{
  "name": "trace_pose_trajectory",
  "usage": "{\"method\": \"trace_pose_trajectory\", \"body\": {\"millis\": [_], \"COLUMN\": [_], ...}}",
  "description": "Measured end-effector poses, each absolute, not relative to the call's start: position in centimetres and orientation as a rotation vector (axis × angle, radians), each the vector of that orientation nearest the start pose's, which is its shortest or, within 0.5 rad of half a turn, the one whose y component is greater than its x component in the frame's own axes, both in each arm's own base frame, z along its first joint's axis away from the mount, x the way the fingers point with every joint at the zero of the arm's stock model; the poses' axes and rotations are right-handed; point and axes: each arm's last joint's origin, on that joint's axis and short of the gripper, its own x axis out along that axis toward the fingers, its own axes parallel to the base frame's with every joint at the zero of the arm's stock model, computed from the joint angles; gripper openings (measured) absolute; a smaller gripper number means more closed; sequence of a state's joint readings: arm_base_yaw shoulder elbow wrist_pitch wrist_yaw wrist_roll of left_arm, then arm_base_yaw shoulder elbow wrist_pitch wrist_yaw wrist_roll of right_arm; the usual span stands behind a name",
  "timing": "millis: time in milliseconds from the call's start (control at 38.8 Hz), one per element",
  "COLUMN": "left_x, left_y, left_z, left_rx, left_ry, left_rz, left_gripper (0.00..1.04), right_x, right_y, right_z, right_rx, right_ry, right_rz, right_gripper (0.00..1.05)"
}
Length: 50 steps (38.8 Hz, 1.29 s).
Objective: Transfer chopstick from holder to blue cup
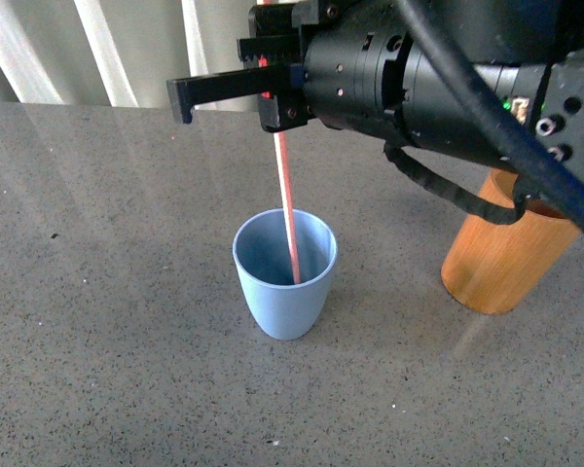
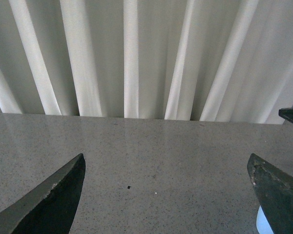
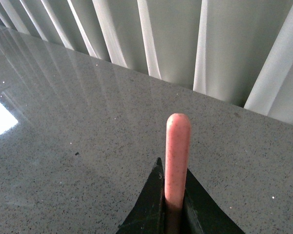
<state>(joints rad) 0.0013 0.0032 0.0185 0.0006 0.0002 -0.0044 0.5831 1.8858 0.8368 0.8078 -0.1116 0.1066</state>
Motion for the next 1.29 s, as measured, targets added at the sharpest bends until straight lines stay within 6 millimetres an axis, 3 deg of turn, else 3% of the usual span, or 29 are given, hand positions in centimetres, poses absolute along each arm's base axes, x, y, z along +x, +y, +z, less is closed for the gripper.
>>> {"method": "trace_pose_trajectory", "body": {"millis": [129, 386, 618, 798, 953, 1133, 1287], "left_x": [9.7, 9.7, 9.7, 9.7, 9.7, 9.7, 9.7], "left_y": [0.0, 0.0, 0.0, 0.0, 0.0, 0.0, 0.0], "left_z": [17.0, 17.0, 17.0, 17.0, 17.0, 17.0, 17.0], "left_rx": [-0.004, -0.004, -0.004, -0.004, -0.004, -0.004, -0.004], "left_ry": [-0.016, -0.016, -0.016, -0.016, -0.016, -0.016, -0.016], "left_rz": [0.001, 0.001, 0.001, 0.001, 0.001, 0.001, 0.001], "left_gripper": [0.98, 0.98, 0.98, 0.98, 0.98, 0.98, 0.98], "right_x": [30.7, 31.2, 30.5, 28.1, 24.9, 19.0, 16.2], "right_y": [20.7, 19.8, 17.0, 12.8, 8.5, 3.3, 1.5], "right_z": [14.4, 15.0, 19.5, 23.2, 23.8, 21.7, 20.9], "right_rx": [0.050, 0.106, 0.155, 0.164, 0.134, 0.065, 0.050], "right_ry": [0.288, 0.286, 0.186, 0.128, 0.160, 0.262, 0.254], "right_rz": [0.670, 0.600, 0.536, 0.397, 0.207, -0.014, -0.077], "right_gripper": [0.04, 0.39, 0.70, 0.96, 0.95, 0.95, 0.95]}}
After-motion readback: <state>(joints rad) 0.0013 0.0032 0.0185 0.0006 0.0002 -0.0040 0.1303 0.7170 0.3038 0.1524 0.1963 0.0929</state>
